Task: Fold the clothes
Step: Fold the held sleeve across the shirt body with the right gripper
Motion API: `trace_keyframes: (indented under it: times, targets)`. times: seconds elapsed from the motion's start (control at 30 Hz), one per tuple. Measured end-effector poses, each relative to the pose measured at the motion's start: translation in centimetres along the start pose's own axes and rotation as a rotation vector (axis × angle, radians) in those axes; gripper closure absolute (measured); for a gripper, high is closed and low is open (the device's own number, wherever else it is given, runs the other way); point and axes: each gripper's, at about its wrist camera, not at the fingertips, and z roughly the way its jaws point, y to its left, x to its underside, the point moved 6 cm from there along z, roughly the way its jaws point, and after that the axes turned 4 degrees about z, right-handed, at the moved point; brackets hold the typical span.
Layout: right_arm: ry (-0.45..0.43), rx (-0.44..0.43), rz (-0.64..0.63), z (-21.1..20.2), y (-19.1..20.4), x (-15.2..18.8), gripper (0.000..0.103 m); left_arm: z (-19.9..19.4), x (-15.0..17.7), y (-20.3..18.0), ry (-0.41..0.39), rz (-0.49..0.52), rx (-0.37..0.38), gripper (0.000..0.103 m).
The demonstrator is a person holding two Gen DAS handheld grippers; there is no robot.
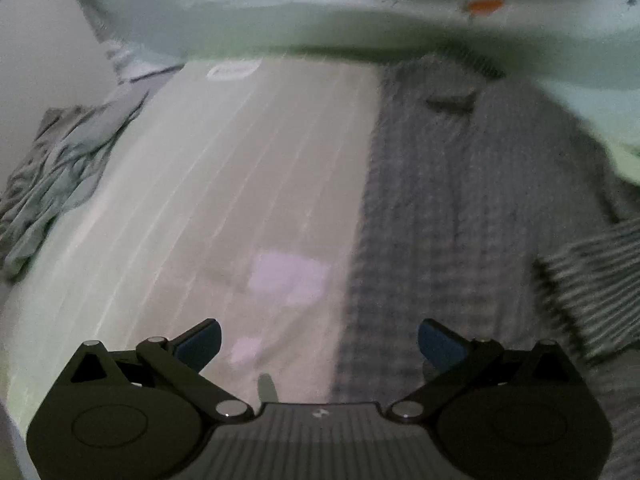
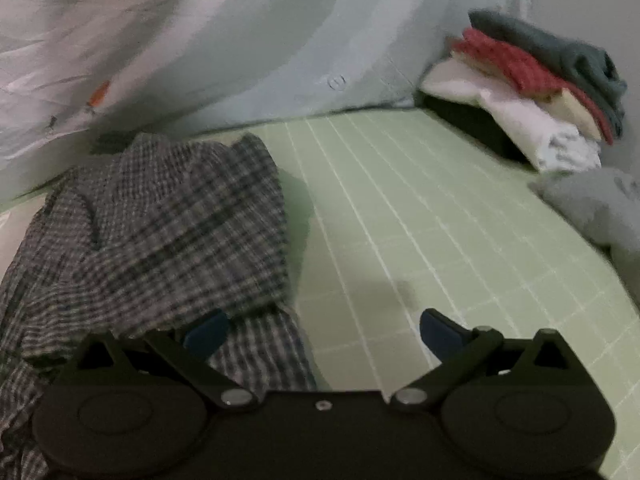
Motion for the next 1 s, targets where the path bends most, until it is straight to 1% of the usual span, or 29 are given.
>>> trace_keyframes:
  times: [0.07, 0.13, 0.2, 0.23, 0.27, 0.3, 0.33, 0.4, 0.53, 0.6, 0.63, 0.67, 0.7, 0.73, 0.77, 0.9, 1.0]
  targets:
    - [0.018, 0.002, 0.012, 0.4, -0.5, 0.3, 0.000, -0.4, -0.9, -1.9, -0.025, 0.017, 0.061, 0.000]
    - [0.031, 0.010, -0.001, 0.9, -0.7, 0.4, 0.000, -0.6, -1.2, -4.1, -0.040, 0.062, 0.131, 0.002]
    - [0.042, 0.007, -0.010, 1.1, -0.9, 0.6, 0.000, -0.6, -1.7, -6.3, -0.052, 0.128, 0.198, 0.014]
    - [0.048, 0.006, -0.013, 1.2, -1.0, 0.7, 0.000, -0.6, -1.8, -7.4, -0.053, 0.154, 0.228, 0.027]
    - [0.054, 0.004, -0.014, 1.3, -1.2, 0.8, 0.000, -0.4, -1.8, -8.5, -0.048, 0.172, 0.256, 0.034]
    - [0.060, 0.001, -0.014, 1.5, -1.3, 0.9, 0.000, -0.3, -1.8, -9.5, -0.044, 0.190, 0.284, 0.037]
    - [0.064, 0.002, -0.015, 1.5, -1.4, 1.0, 0.000, -0.2, -1.9, -10.5, -0.039, 0.209, 0.312, 0.041]
    - [0.075, 0.001, -0.018, 1.8, -1.6, 1.0, 0.000, 0.2, -1.9, -12.3, -0.027, 0.232, 0.359, 0.042]
    - [0.085, 0.000, -0.031, 2.3, -1.7, 0.9, 0.000, 2.0, -2.1, -14.1, 0.025, 0.227, 0.404, 0.042]
    - [0.089, 0.002, -0.038, 2.4, -1.6, 0.9, 0.000, 3.0, -1.9, -14.8, 0.051, 0.241, 0.394, 0.042]
    - [0.091, 0.004, -0.040, 2.4, -1.6, 0.9, 0.000, 3.4, -1.9, -15.1, 0.058, 0.248, 0.383, 0.044]
    - [0.094, 0.006, -0.042, 2.4, -1.5, 1.0, 0.000, 3.6, -2.0, -15.3, 0.054, 0.257, 0.380, 0.058]
    - [0.096, 0.008, -0.043, 2.4, -1.4, 1.0, 0.000, 3.7, -2.1, -15.4, 0.047, 0.266, 0.384, 0.069]
    - [0.099, 0.010, -0.043, 2.4, -1.3, 1.2, 0.000, 3.6, -2.2, -15.4, 0.039, 0.272, 0.387, 0.097]
    - [0.101, 0.013, -0.043, 2.3, -1.2, 1.3, 0.000, 3.4, -2.5, -15.2, 0.029, 0.275, 0.389, 0.101]
    - [0.098, 0.022, -0.036, 1.9, -0.6, 1.6, 0.000, 1.2, -4.5, -13.6, -0.078, 0.277, 0.415, 0.102]
    - [0.080, 0.029, -0.040, 1.2, 0.3, 1.5, 0.000, -0.4, -7.1, -10.6, -0.164, 0.243, 0.397, 0.102]
